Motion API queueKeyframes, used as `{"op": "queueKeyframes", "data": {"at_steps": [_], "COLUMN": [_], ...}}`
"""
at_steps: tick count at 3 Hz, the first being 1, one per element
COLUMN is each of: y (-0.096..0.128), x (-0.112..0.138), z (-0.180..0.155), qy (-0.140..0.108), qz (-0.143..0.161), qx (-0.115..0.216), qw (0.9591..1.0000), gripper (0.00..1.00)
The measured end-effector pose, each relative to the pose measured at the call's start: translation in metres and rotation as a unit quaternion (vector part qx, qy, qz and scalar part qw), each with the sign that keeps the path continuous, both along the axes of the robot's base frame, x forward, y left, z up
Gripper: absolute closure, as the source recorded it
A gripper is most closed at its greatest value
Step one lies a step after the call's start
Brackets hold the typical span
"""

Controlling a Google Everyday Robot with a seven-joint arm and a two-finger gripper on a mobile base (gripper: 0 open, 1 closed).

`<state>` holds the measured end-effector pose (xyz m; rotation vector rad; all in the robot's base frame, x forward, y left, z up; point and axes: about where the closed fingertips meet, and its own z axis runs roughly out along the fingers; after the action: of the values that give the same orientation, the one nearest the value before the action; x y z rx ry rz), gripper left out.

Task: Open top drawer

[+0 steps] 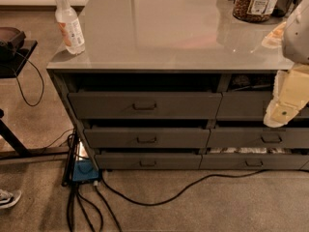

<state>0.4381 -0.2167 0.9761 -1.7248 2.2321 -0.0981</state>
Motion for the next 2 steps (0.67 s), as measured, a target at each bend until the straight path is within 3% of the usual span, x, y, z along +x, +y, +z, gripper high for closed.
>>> {"op": "queueKeyframes", "data": {"at_steps": [1, 2], "y": [0.0, 0.003], "x": [0.0, 0.024], "z": [0.0, -0.011], "qy": [0.0, -0.033], "qz": [0.0, 0.007], "qx": [0.0, -0.009], "qw": [1.0, 0.9994], "gripper": [0.0, 0.0]}}
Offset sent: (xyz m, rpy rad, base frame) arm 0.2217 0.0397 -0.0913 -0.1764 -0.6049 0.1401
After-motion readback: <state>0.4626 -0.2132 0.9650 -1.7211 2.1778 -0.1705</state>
